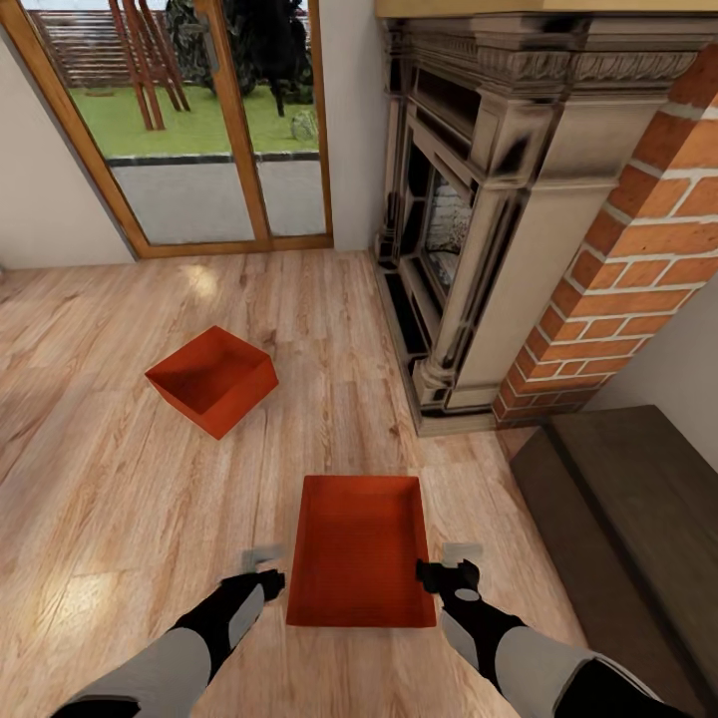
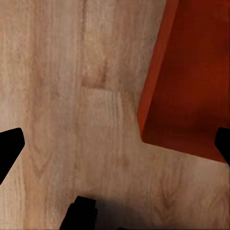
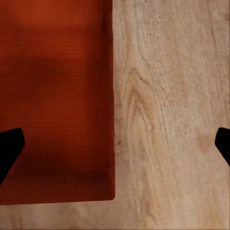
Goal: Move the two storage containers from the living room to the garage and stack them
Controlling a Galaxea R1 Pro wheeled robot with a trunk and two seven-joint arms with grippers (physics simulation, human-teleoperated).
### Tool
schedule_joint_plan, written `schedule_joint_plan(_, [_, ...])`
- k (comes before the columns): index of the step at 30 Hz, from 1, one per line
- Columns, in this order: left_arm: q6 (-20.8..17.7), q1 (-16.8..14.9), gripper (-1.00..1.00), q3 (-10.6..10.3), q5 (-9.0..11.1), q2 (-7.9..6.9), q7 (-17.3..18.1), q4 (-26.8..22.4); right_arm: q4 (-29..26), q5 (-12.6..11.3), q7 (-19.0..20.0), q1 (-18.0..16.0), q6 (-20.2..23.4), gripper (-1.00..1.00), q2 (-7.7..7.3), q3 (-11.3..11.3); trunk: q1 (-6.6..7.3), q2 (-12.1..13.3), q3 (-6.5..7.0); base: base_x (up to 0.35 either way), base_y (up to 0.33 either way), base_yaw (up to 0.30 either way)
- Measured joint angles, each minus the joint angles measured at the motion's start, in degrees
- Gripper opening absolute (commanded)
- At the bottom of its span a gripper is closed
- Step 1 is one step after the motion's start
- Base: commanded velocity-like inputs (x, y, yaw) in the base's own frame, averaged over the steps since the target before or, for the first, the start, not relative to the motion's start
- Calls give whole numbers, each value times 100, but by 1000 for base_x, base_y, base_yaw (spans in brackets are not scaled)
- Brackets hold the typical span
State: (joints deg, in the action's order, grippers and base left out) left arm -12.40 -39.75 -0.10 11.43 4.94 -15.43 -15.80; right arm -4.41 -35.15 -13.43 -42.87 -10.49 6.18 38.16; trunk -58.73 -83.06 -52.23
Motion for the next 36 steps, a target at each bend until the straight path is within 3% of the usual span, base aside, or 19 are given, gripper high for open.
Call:
schedule_joint_plan(2, [19, -52, 100, -37, -187, 146, -8, -159, -70, 7, 47, -5, -19, 100, 77, 30, 0, 0, 0, 0, 0, 0])
schedule_joint_plan(8, [30, -75, 100, -62, -748, 206, -13, -404, -115, 16, 83, -7, -83, 100, 135, 20, 0, 0, 0, 0, 0, 0])
schedule_joint_plan(11, [39, -77, 100, -65, -883, 202, -8, -445, -115, 7, 96, -7, -110, 100, 208, 15, 0, 0, 0, 0, 0, 0])
schedule_joint_plan(14, [58, -77, 100, -44, -916, 210, -11, -427, -115, 4, 98, -7, -115, 100, 231, 11, 0, 0, 0, 0, 0, 0])
schedule_joint_plan(21, [560, -77, 100, -37, -910, 217, -9, -360, -115, 5, 104, -7, -115, 100, 222, 9, 0, 0, 0, 0, 0, 0])
schedule_joint_plan(30, [617, -77, 100, -37, -902, 225, -9, -312, -93, 10, 100, -7, -125, 100, 223, 2, 0, 0, 0, 0, 0, 0])
schedule_joint_plan(36, [629, -77, 100, -36, -915, 244, -9, 19, -27, 2, 99, -3, -181, 100, 166, -5, 0, 0, 0, 0, 0, 0])
